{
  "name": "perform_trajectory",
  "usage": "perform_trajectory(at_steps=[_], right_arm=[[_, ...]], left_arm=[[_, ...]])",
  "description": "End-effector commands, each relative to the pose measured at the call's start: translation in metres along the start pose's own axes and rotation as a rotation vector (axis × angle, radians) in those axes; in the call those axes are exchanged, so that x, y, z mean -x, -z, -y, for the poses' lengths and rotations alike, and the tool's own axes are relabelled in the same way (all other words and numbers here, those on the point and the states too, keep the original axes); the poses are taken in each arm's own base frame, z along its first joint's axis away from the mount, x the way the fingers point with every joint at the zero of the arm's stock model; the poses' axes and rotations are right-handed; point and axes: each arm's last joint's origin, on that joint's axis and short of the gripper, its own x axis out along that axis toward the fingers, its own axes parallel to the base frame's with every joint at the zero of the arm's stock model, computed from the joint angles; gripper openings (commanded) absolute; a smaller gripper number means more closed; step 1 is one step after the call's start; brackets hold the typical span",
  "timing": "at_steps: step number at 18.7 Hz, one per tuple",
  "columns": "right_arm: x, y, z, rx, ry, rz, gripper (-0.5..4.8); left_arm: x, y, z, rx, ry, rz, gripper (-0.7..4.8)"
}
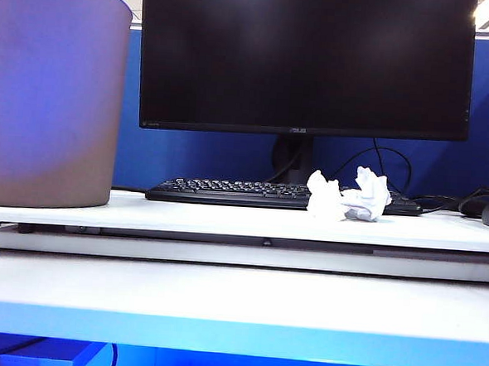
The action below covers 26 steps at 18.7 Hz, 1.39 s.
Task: Pick up all paper balls from the table and place them in the pink trash can.
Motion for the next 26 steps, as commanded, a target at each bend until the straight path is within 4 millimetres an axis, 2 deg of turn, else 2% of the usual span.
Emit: perform_trajectory(at_steps=[1, 2, 5, 8, 10, 11, 13, 16, 17, 20, 22, 24, 26], right_arm=[[0.000, -0.001, 0.000, -0.001, -0.011, 0.012, 0.65], [0.000, -0.001, 0.000, -0.002, -0.011, 0.012, 0.65], [0.000, -0.001, 0.000, -0.002, -0.011, 0.012, 0.65], [0.000, 0.000, 0.000, -0.002, -0.011, 0.011, 0.65], [0.000, -0.001, 0.000, -0.002, -0.008, 0.012, 0.64], [0.000, -0.001, 0.000, -0.002, -0.008, 0.012, 0.64], [0.000, 0.000, 0.000, -0.003, -0.012, 0.010, 0.64], [0.000, 0.000, 0.000, -0.004, -0.012, 0.011, 0.65], [0.000, -0.001, 0.000, -0.004, -0.010, 0.013, 0.64], [0.000, 0.000, 0.000, -0.005, -0.011, 0.011, 0.65], [0.000, 0.000, 0.000, -0.006, -0.010, 0.011, 0.65], [0.000, 0.000, 0.000, -0.005, -0.011, 0.011, 0.65], [0.000, 0.000, 0.000, -0.006, -0.010, 0.011, 0.65]], left_arm=[[0.001, -0.003, -0.001, 0.019, -0.004, 0.028, 2.25], [0.000, -0.004, -0.001, 0.019, -0.004, 0.033, 2.33], [-0.002, -0.007, 0.001, 0.029, 0.022, 0.058, 3.03], [-0.003, -0.012, 0.003, 0.087, 0.113, 0.119, 3.06], [-0.007, -0.023, 0.019, 0.151, 0.552, 0.244, 3.06], [-0.015, -0.029, 0.030, 0.148, 0.742, 0.281, 3.06], [-0.039, -0.040, 0.071, 0.081, 0.945, 0.264, 3.14], [-0.083, -0.041, 0.137, -0.016, 1.113, 0.138, 4.43], [-0.111, -0.036, 0.190, -0.091, 1.172, 0.051, 4.79], [-0.138, -0.025, 0.251, -0.157, 1.223, -0.024, 4.79], [-0.148, -0.019, 0.280, -0.191, 1.205, -0.051, 4.79], [-0.155, -0.015, 0.301, -0.225, 1.123, -0.046, 4.79], [-0.160, -0.014, 0.311, -0.233, 1.039, -0.040, 4.79]])
